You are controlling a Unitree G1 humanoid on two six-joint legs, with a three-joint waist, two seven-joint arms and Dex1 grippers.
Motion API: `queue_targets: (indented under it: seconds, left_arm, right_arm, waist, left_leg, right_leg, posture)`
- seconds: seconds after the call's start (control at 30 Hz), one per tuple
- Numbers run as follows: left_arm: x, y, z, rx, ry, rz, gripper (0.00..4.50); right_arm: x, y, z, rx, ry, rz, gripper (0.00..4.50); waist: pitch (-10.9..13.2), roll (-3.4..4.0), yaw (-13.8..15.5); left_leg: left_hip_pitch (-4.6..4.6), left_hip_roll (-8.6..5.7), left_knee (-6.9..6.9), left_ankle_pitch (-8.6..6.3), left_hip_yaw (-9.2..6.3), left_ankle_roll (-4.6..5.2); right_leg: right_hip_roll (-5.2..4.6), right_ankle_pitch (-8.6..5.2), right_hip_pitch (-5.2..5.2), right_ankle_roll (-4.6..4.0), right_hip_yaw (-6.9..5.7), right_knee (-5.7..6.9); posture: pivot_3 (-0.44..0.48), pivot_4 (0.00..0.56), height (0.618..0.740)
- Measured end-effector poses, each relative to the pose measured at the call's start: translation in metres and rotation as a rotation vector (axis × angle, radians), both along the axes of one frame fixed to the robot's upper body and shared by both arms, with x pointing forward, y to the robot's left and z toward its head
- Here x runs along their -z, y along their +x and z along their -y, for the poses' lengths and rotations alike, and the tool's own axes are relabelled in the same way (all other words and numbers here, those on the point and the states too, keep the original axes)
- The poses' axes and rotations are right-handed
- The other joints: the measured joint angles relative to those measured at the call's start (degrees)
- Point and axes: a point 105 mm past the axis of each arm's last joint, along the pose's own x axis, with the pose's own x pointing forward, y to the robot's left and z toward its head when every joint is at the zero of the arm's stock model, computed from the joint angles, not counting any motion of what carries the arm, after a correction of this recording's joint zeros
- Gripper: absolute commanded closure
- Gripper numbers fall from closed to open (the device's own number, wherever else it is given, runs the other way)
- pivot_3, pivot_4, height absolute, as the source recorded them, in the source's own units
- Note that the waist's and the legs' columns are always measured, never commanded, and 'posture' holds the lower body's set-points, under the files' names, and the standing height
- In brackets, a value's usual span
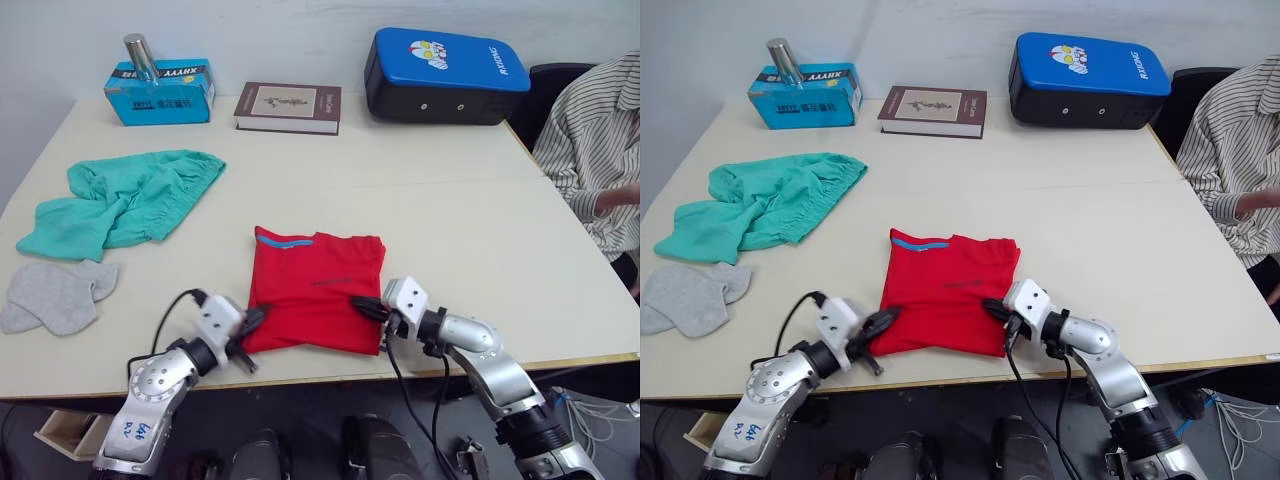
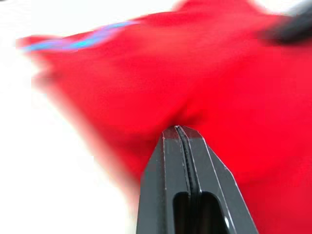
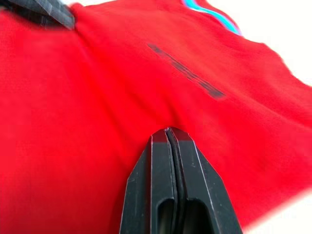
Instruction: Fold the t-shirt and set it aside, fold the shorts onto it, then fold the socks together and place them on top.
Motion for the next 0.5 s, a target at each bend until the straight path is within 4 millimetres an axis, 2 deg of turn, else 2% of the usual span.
queue_targets:
  seconds: [0.1,0.2,0.33,0.4,0.43,0.5]
  left_arm:
    - [-0.003,-0.001,-0.01,0.006,0.023,0.026,4.5]
    - [-0.018,-0.005,-0.008,0.09,-0.029,0.066,4.5]
    - [-0.063,-0.002,0.002,0.251,-0.059,0.171,4.5]
    - [-0.084,0.003,0.01,0.299,-0.068,0.226,4.5]
    - [-0.09,0.007,0.015,0.324,-0.071,0.232,4.5]
    - [-0.086,0.01,0.03,0.376,-0.056,0.202,4.5]
  right_arm:
    - [-0.002,-0.002,0.007,0.039,0.048,-0.033,4.48]
    - [-0.015,-0.008,0.006,0.0,0.141,-0.084,4.48]
    - [-0.066,-0.011,-0.02,-0.176,0.227,-0.028,4.48]
    - [-0.082,-0.006,-0.029,-0.208,0.214,0.015,4.48]
    - [-0.083,-0.001,-0.035,-0.21,0.187,0.034,4.48]
    - [-0.069,0.009,-0.045,-0.189,0.14,0.017,4.48]
  waist:
    - [0.0,-0.01,0.1]
    - [0.0,0.02,0.0]
    - [0.1,0.08,-0.1]
    - [0.1,0.08,-0.1]
    - [0.1,0.07,-0.1]
    - [0.1,0.06,-0.1]
  left_leg:
    - [-0.08,-0.04,0.01,0.05,-0.03,-0.08]
    - [-0.24,-0.04,0.01,0.05,-0.01,-0.1]
    - [-0.22,0.0,0.0,0.06,-0.01,-0.13]
    - [-0.23,-0.01,-0.01,0.1,-0.01,-0.2]
    - [-0.2,-0.02,-0.04,0.1,-0.01,-0.22]
    - [-0.24,-0.04,-0.04,0.09,0.05,-0.23]
  right_leg:
    - [-0.05,-0.01,-0.03,-0.02,-0.05,0.0]
    - [-0.08,-0.01,-0.17,-0.02,-0.06,-0.01]
    - [0.01,-0.02,-0.23,-0.04,-0.07,0.05]
    - [0.02,-0.03,-0.23,-0.05,-0.07,0.05]
    - [0.06,-0.04,-0.2,-0.07,-0.07,0.03]
    - [0.08,-0.04,-0.22,-0.07,-0.06,-0.01]
  posture:
    - [0.0,0.15,0.74]
    - [0.0,0.15,0.74]
    - [0.0,0.15,0.74]
    - [0.0,0.15,0.74]
    - [0.0,0.15,0.74]
    - [0.0,0.15,0.74]
